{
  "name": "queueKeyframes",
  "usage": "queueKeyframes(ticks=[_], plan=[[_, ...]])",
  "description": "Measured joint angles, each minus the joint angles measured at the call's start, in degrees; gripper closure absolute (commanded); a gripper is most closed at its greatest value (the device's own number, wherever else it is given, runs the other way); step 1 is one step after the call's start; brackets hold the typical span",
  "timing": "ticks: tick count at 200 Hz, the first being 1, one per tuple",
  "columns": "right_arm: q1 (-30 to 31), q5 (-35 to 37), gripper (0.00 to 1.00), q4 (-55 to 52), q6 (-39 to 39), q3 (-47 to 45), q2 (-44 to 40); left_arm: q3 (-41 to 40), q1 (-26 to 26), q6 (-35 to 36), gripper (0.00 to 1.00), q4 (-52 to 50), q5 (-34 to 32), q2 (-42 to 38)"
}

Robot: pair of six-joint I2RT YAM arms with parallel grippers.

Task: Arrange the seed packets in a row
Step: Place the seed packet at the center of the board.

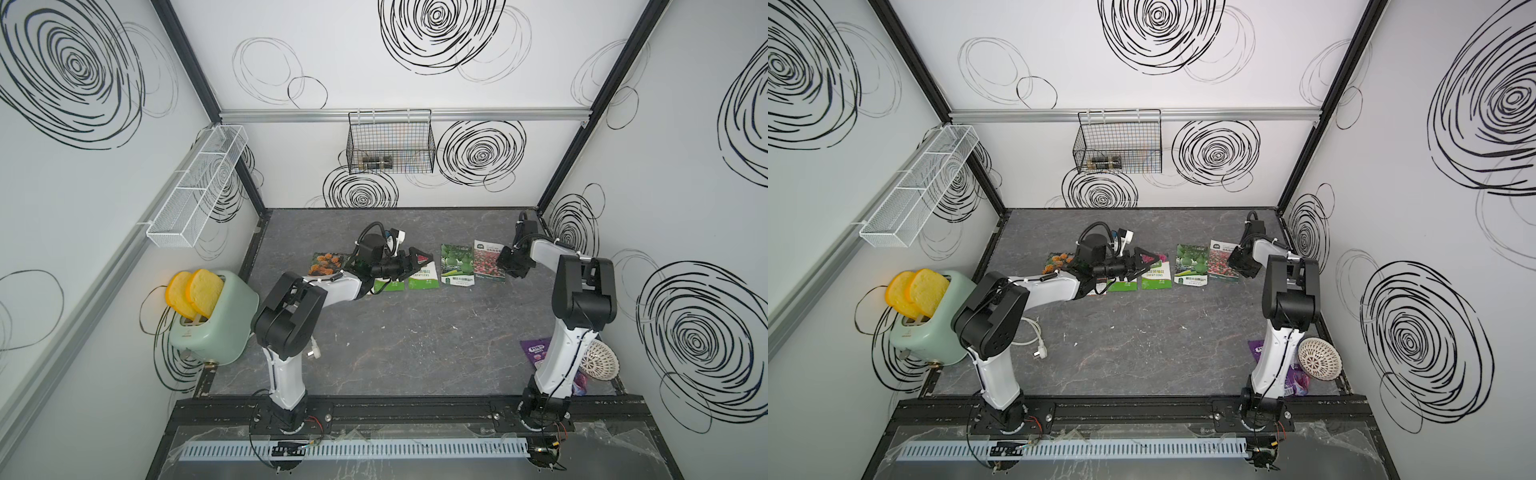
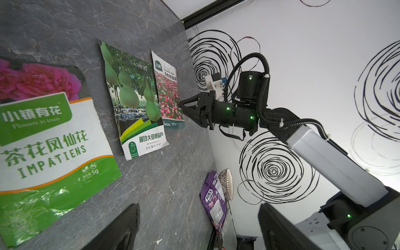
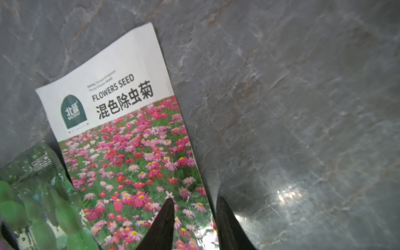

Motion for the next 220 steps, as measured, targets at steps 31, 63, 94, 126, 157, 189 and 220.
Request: queueKeyframes(ticks=[31,63,94,126,157,189,220], plan=[[-0.81,0.22,0.58,-0.55,-0.46,0.00,-0.42,0.00,0.00,0.17,0.09,-0.59,-0.07,0.00],[-1.40,-0.24,0.55,-3.98,-2.40,3.04,-1.16,0.02,0.00,0.90,0.09,-2.75,-0.28,-0.04],[-0.24,-3.56,0.50,-6.88,-3.48,11.56,-0.94,0.13,0.00,2.62,0.05,-5.55,-1.05,-0.50],[2.23,-6.78,0.41,-7.61,-2.86,14.29,0.39,0.76,0.00,7.37,0.03,-12.68,-4.24,-2.27],[4.04,-8.22,0.40,-9.35,-2.56,15.02,4.59,0.52,0.00,12.02,0.04,-18.67,-8.98,-5.18],[4.44,-7.82,0.39,-11.87,-2.82,15.26,7.32,-0.63,-0.02,15.58,0.04,-22.29,-12.63,-7.63],[4.46,-6.25,0.39,-14.34,-4.35,17.75,8.44,-2.19,-0.04,17.38,0.04,-24.00,-14.29,-8.94]])
